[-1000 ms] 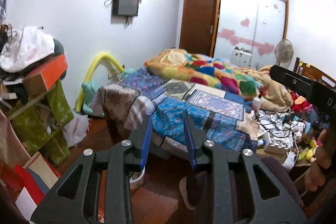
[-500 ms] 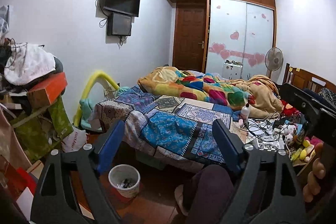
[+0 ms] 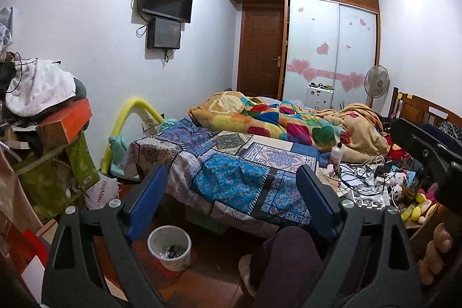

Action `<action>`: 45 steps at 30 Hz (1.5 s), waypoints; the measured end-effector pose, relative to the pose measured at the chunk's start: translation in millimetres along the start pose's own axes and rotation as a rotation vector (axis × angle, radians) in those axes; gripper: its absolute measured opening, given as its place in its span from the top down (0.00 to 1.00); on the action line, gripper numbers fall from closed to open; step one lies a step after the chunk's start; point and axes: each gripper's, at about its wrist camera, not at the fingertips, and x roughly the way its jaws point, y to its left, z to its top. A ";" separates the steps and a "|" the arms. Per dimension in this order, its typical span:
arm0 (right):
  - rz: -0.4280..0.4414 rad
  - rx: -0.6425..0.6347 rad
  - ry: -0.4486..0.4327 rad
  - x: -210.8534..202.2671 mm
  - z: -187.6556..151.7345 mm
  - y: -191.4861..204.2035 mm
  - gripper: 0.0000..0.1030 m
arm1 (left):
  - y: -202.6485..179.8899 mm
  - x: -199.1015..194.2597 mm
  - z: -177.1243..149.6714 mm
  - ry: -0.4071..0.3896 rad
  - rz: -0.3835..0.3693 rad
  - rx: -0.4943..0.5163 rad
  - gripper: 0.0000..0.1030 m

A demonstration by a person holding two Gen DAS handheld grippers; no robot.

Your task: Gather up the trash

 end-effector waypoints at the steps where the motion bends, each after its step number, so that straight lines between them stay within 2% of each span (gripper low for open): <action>1: 0.001 0.001 0.001 0.1 -0.1 -0.1 0.00 | -0.3 0.1 -0.5 0.000 0.002 -0.001 0.11; 11: 0.025 0.015 0.034 3.8 0.3 -4.7 0.00 | 0.4 -1.2 -2.9 -0.002 0.017 -0.004 0.09; 45: 0.040 0.014 0.061 6.7 -1.5 -5.8 0.00 | -3.0 -2.3 -2.8 -0.012 0.036 -0.032 0.05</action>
